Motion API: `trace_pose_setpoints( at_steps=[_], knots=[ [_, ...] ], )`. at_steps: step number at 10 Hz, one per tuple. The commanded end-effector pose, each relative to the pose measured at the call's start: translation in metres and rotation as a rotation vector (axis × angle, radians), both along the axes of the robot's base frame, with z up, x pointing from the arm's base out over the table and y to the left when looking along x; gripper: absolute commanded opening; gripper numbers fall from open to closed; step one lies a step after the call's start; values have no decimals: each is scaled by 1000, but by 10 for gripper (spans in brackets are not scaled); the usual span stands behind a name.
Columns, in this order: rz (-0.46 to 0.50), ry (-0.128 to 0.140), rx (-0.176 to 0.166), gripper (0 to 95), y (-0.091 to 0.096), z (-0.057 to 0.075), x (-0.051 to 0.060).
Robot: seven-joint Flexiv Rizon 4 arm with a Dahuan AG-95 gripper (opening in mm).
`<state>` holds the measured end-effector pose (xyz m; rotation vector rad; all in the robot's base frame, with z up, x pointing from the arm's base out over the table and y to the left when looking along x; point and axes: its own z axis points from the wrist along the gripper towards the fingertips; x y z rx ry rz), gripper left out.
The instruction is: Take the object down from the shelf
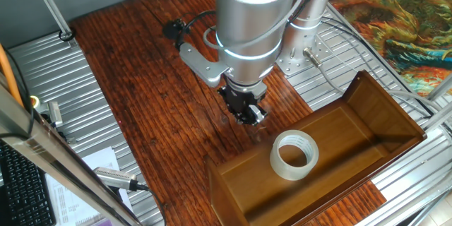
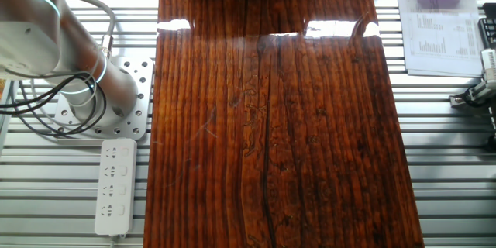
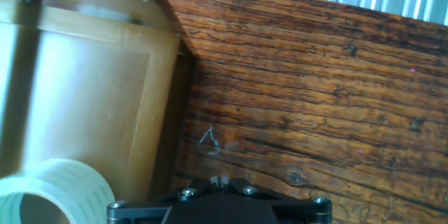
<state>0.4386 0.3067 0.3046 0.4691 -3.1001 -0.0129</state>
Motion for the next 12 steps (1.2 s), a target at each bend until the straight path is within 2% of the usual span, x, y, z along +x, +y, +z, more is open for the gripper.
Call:
trace_pose_setpoints(
  at_steps=[1,4,6,9,10,11,12],
  knots=[
    [3,2,2,190,5,6,-4],
    [-21,12,10,190,31,30,-16],
    [-28,22,17,190,42,40,-23],
    [-42,29,35,190,61,38,-26],
    [-51,39,75,190,61,38,-26],
    [-51,48,89,190,61,38,-26],
    [-47,47,71,190,60,38,-26]
  ],
)
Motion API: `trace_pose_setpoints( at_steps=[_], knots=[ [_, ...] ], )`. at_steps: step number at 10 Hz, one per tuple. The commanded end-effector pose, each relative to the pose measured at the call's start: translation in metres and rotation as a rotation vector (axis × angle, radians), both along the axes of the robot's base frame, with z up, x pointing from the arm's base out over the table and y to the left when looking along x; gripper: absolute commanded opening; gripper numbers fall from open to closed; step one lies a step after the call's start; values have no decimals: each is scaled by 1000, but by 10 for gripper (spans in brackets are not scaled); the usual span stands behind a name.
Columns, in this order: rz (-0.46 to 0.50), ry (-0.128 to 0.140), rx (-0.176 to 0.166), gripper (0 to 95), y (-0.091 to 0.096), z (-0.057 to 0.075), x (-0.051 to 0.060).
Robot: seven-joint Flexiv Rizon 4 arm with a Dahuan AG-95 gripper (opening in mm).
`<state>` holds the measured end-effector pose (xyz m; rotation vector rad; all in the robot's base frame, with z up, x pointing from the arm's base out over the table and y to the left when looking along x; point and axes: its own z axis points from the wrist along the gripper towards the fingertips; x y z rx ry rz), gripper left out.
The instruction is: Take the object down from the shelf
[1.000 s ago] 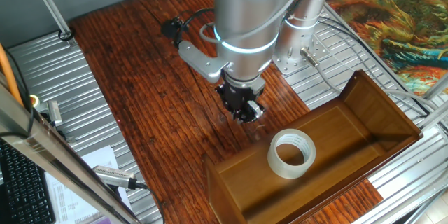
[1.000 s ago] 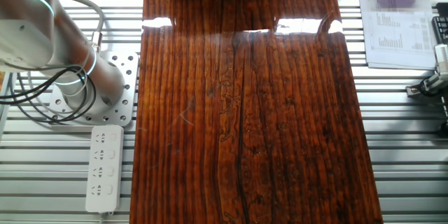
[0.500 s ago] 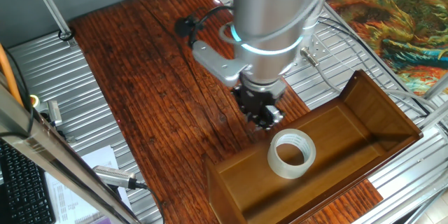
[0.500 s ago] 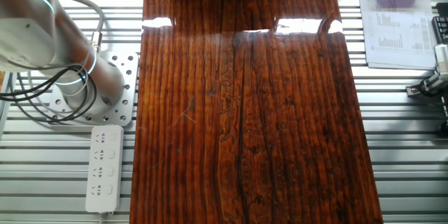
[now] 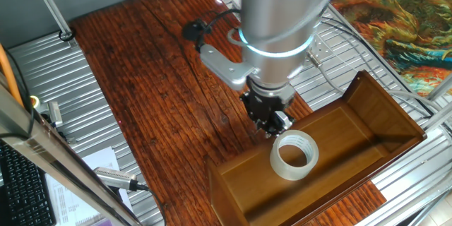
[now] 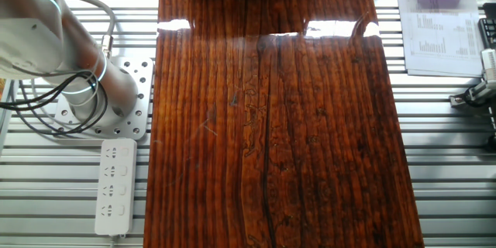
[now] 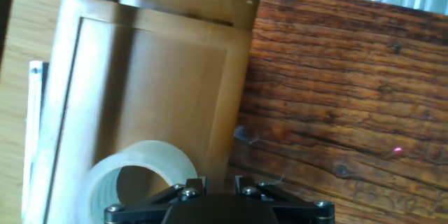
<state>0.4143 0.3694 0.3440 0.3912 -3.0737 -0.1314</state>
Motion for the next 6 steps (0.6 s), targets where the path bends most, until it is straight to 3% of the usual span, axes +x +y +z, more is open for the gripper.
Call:
trace_pose_setpoints(
  at_steps=[1,2,3,5,6],
  knots=[
    [22,-18,-38,190,-2,-1,-1],
    [51,-28,-80,190,-2,-1,-1],
    [70,-37,-82,190,-2,-1,-1],
    [104,-56,-57,190,-2,-1,-1],
    [109,-50,-43,190,-2,-1,-1]
  ],
)
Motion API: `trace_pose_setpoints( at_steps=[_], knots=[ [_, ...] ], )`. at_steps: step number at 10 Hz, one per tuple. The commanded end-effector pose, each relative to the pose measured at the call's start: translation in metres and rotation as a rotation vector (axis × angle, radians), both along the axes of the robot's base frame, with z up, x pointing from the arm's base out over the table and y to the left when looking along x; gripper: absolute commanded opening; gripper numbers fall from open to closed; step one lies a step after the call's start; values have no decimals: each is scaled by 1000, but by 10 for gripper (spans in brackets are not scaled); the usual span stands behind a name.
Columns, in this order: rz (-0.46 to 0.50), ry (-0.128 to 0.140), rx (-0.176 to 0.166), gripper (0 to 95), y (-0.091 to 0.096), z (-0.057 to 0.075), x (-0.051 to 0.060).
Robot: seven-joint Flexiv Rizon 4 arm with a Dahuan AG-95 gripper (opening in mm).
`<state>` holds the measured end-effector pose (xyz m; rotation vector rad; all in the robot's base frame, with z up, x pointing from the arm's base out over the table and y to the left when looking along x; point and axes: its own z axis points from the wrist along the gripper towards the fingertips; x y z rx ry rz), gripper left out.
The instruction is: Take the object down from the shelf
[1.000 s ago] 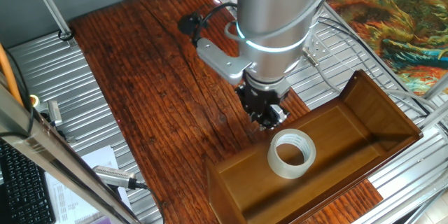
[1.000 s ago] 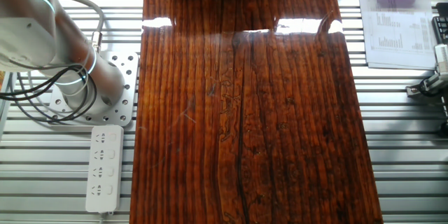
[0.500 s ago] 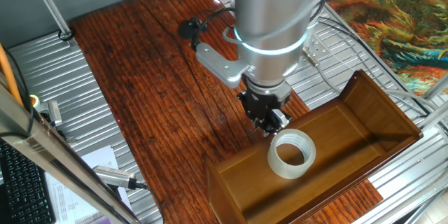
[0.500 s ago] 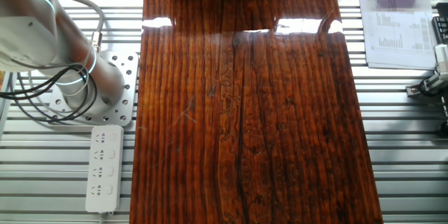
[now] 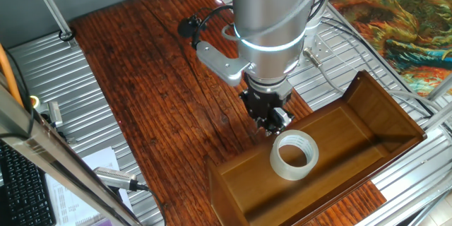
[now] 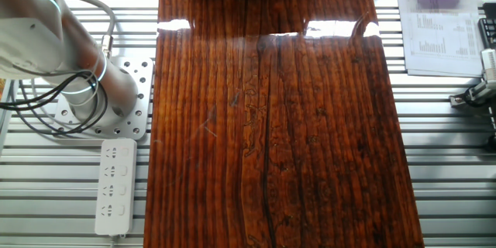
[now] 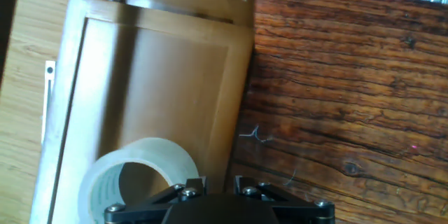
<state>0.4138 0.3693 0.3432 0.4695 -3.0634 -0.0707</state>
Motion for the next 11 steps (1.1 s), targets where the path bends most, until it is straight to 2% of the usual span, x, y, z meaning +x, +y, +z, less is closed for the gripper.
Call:
trace_pose_setpoints(
  at_steps=[1,4,7,11],
  knots=[
    [52,-39,-1,380,-2,-1,-1],
    [47,-15,4,380,20,2,-11],
    [62,6,19,380,30,-1,-19],
    [62,11,11,380,35,-5,-27]
  ],
)
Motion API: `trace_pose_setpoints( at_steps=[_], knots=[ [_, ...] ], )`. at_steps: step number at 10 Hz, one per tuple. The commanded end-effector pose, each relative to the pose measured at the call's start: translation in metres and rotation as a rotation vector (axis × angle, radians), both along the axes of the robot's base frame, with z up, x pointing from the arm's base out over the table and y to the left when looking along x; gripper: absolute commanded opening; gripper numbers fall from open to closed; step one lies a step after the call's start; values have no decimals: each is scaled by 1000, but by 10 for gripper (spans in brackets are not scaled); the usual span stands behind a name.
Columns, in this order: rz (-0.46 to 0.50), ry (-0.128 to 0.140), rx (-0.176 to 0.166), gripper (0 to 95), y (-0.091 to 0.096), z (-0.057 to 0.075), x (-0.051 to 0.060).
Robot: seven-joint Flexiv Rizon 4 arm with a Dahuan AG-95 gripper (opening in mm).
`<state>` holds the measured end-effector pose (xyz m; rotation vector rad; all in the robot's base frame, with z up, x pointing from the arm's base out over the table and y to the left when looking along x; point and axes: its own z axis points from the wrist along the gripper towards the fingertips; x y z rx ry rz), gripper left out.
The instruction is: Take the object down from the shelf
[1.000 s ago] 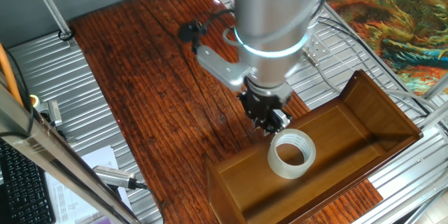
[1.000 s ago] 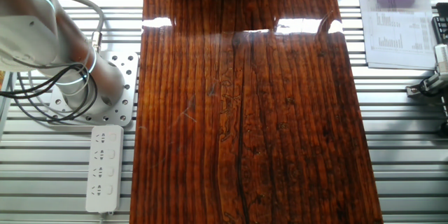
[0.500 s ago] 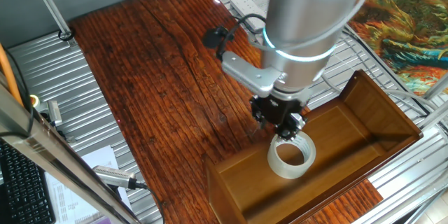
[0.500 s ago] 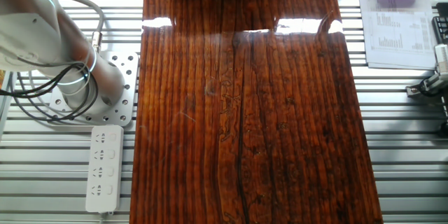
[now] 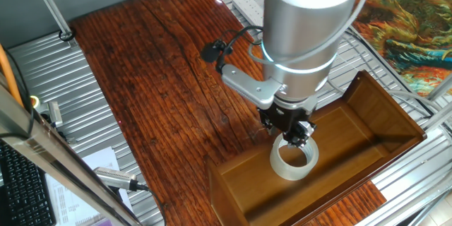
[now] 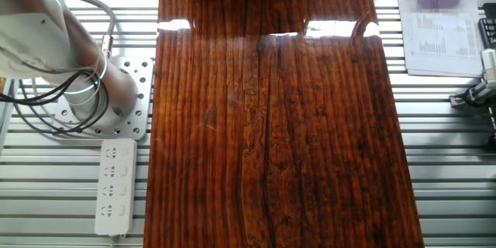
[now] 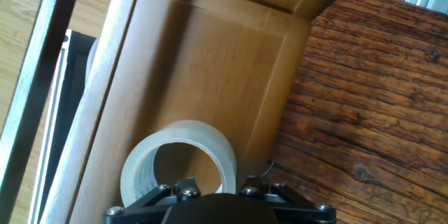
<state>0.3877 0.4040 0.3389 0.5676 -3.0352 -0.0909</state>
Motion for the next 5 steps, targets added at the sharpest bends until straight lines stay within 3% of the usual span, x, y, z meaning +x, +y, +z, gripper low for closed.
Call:
trace_pose_setpoints(
  at_steps=[1,5],
  knots=[
    [-3,-3,-7,380,0,-1,-1],
    [1,-9,-3,380,-1,-8,1]
  ],
)
